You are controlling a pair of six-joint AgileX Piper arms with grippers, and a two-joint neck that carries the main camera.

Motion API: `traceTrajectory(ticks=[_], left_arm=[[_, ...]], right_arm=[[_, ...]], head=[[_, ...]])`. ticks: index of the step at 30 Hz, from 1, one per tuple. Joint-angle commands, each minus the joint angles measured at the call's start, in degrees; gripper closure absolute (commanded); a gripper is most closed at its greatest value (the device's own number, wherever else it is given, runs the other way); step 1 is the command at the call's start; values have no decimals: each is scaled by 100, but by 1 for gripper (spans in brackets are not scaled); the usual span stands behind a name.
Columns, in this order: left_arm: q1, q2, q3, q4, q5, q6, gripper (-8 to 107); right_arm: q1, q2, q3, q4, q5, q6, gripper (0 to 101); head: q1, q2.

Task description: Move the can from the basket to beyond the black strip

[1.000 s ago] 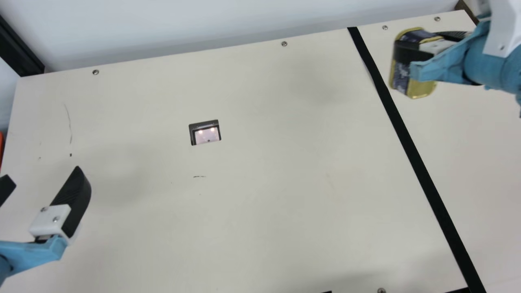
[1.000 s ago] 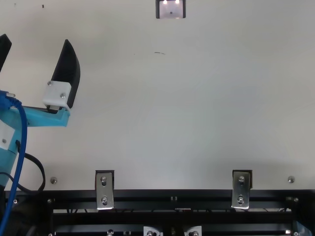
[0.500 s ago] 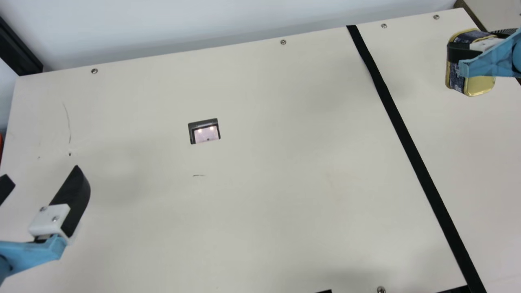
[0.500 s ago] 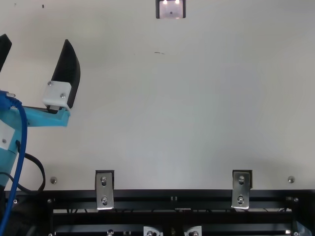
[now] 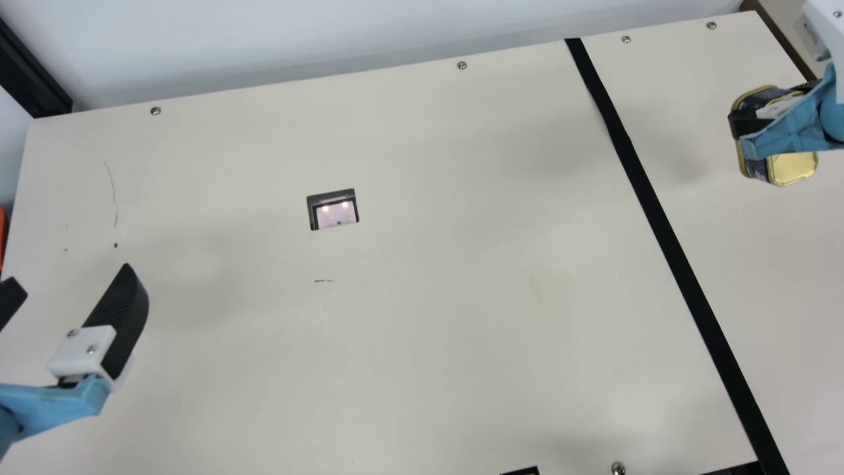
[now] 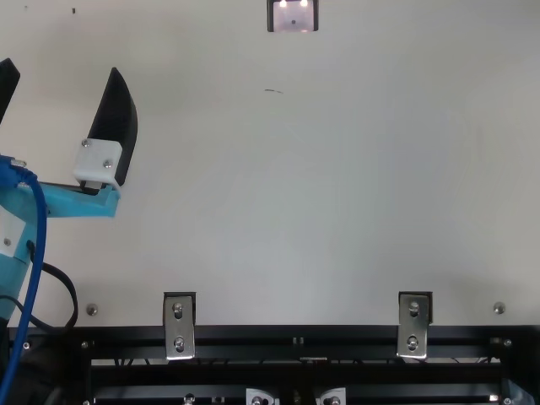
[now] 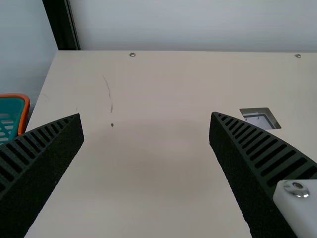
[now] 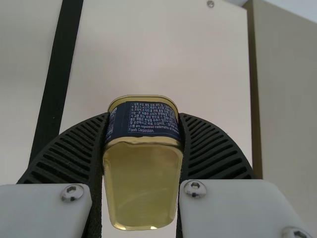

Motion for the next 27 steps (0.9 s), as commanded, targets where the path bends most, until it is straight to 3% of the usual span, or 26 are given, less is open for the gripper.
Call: traceTrajectory(ticks=[1,12,22,23,24,25,26,27], left_arm=[[0,0,0,0,0,0,9],[0,0,0,0,0,0,9],[0,0,0,0,0,0,9],[0,0,0,0,0,0,9],[0,0,0,0,0,0,9],[0,0,0,0,0,0,9],[0,0,0,0,0,0,9],[0,0,0,0,0,0,9]], right_arm=[[13,26,31,-196,63,137,101],[101,181,63,-869,372,632,101],[114,242,108,-964,477,803,101],[115,245,119,-943,474,811,92],[119,245,129,-911,470,816,70],[120,245,140,-874,468,816,62],[121,243,152,-847,463,820,42],[118,240,166,-815,455,819,43]], head=[[6,47],[22,33],[29,19],[28,19],[29,21],[30,22],[31,24],[31,26]])
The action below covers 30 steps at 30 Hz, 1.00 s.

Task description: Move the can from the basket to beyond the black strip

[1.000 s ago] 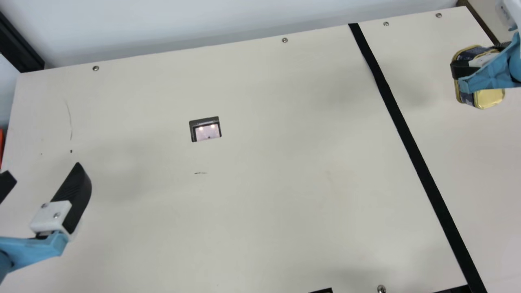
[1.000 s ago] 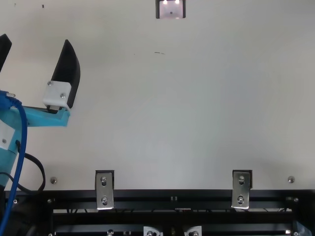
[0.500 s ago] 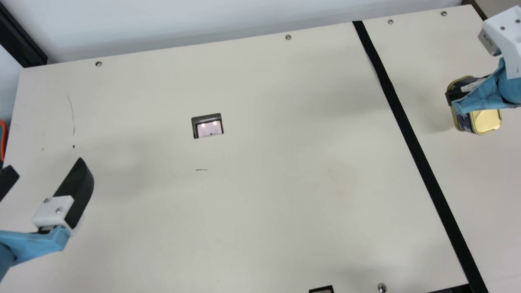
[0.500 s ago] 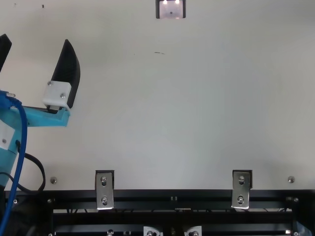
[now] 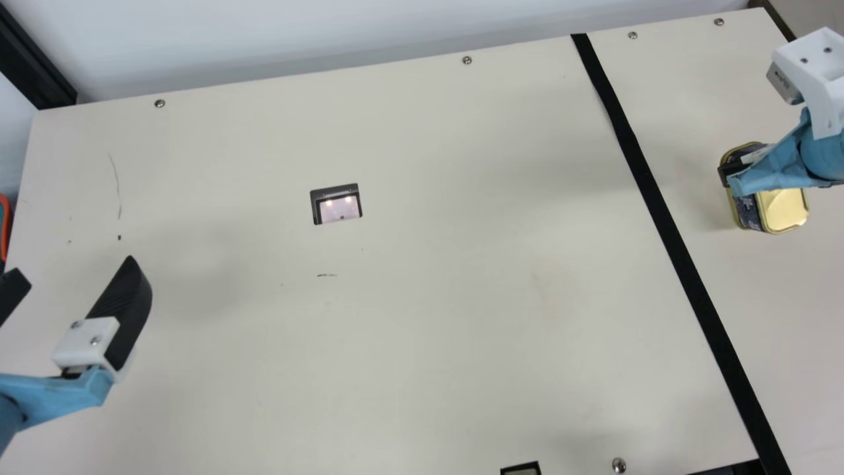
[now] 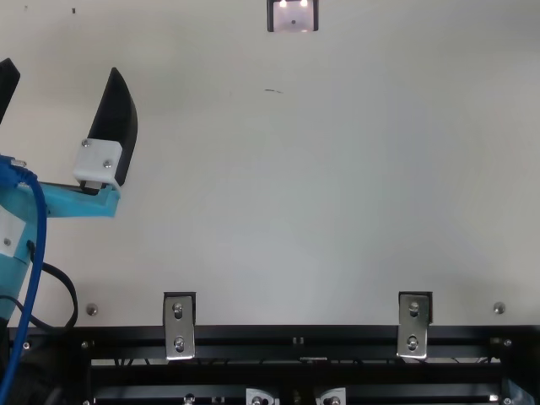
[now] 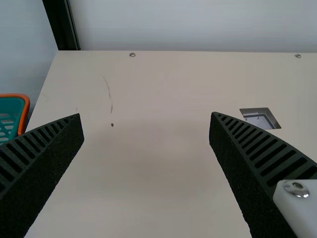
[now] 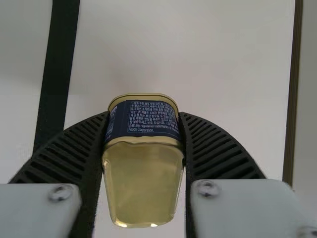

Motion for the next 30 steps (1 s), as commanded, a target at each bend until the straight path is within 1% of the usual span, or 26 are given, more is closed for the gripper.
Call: traceTrajectory(ticks=[1,2,3,4,5,10,17,24,30], left_arm=[[0,0,0,0,0,0,9],[0,0,0,0,0,0,9],[0,0,0,0,0,0,9],[0,0,0,0,0,0,9],[0,0,0,0,0,0,9],[0,0,0,0,0,0,9],[0,0,0,0,0,0,9],[0,0,0,0,0,0,9],[0,0,0,0,0,0,9]], right_arm=[[-4,-3,20,66,-18,-17,46],[-5,-5,35,99,-28,-16,40],[-6,-6,51,129,-40,-17,40],[-9,-8,67,166,-52,-21,15],[-12,-13,81,201,-61,-26,0],[-3,-82,88,450,-90,-66,0],[149,-269,-31,1122,-96,-239,0],[490,-477,-127,1852,-126,-410,0],[858,-672,-177,2404,-136,-486,0]], head=[[-28,27],[-29,29],[-29,31],[-29,33],[-28,36],[-30,67],[-43,160],[-54,396],[-35,813]])
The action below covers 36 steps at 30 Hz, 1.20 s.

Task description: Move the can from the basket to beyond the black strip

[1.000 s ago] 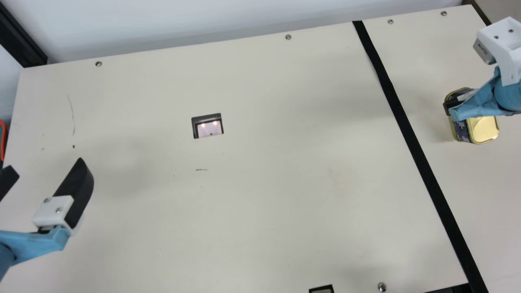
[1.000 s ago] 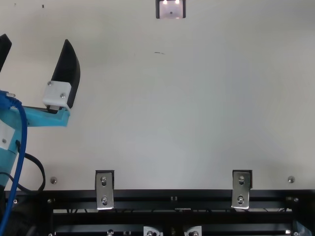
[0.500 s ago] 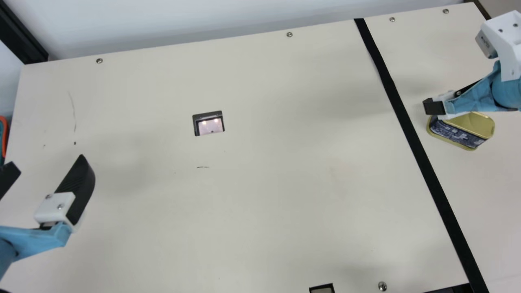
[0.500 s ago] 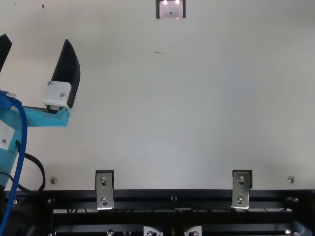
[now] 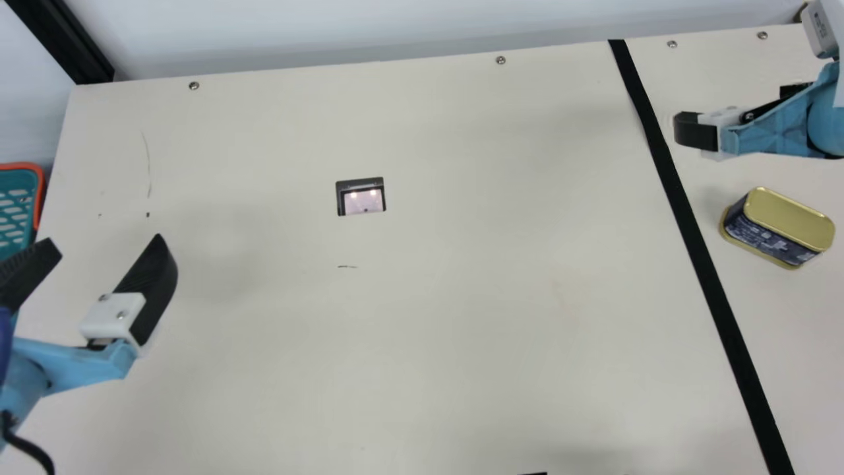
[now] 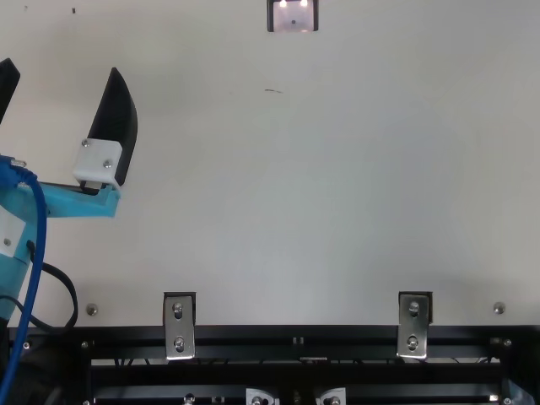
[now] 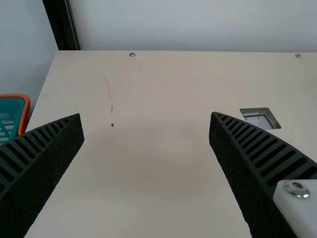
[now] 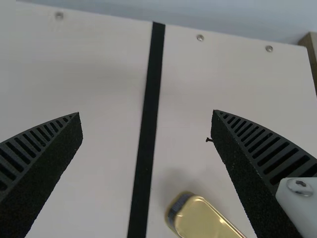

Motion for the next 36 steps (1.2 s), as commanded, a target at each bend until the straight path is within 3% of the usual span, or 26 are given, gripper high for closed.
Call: traceTrajectory(ticks=[1,14,28,36], left_arm=[[0,0,0,0,0,0,9],[0,0,0,0,0,0,9],[0,0,0,0,0,0,9],[0,0,0,0,0,0,9]], right_arm=[[137,-55,-13,268,-3,-18,0],[903,-410,56,917,-205,143,0],[1680,-811,398,937,-649,766,0],[1925,-954,515,873,-796,968,0]], head=[[-32,200],[75,1095],[504,1052],[504,1052]])
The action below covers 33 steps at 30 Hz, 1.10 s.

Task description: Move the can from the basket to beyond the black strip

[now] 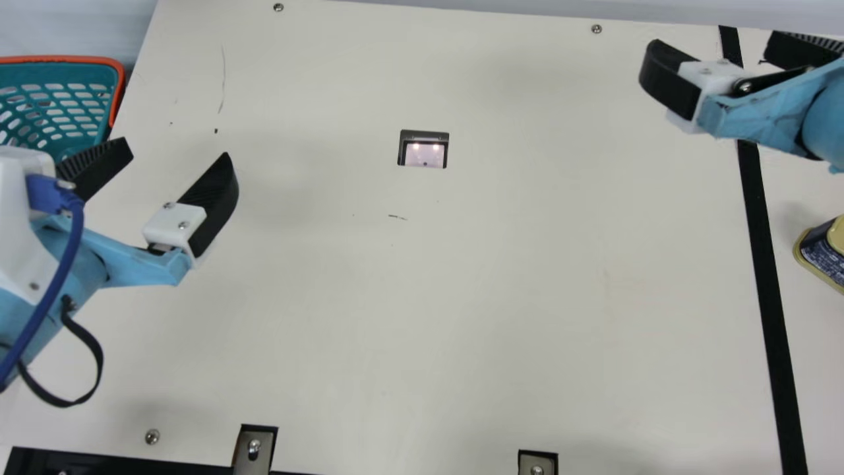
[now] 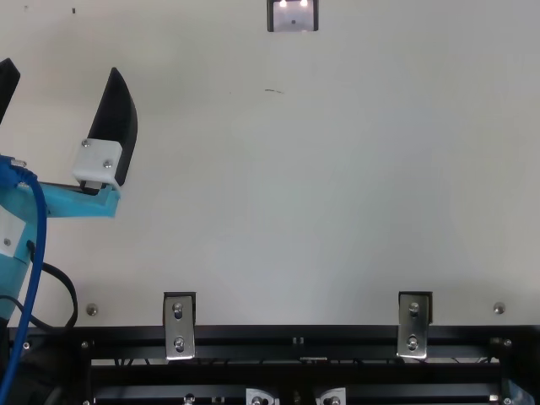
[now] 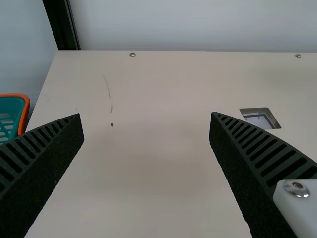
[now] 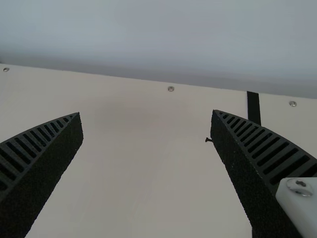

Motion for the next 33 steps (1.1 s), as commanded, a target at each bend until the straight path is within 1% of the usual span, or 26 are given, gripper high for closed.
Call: traceTrajectory(ticks=[1,8,12,17,21,25,30,31,33], left_arm=[[0,0,0,0,0,0,9],[0,0,0,0,0,0,9],[0,0,0,0,0,0,9],[0,0,0,0,0,0,9],[0,0,0,0,0,0,9],[0,0,0,0,0,0,9],[0,0,0,0,0,0,9],[-3,22,10,182,-24,-187,9],[-8,5,24,221,-48,-223,9]], right_arm=[[0,0,0,0,0,0,0],[0,0,0,-5,-14,10,0],[51,-2,-56,-268,11,304,0],[154,-236,-8,-590,47,754,0],[259,-567,242,-707,-11,991,0],[364,-961,601,-761,-135,1107,0],[463,-1481,1078,-700,-310,1136,0],[477,-1587,1173,-673,-337,1131,0],[507,-1799,1360,-620,-389,1118,0]], head=[[-23,-4],[-23,-4],[-23,-4],[-23,-4],[-23,-4],[-23,-4],[-23,-4],[-23,-4],[-23,-4]])
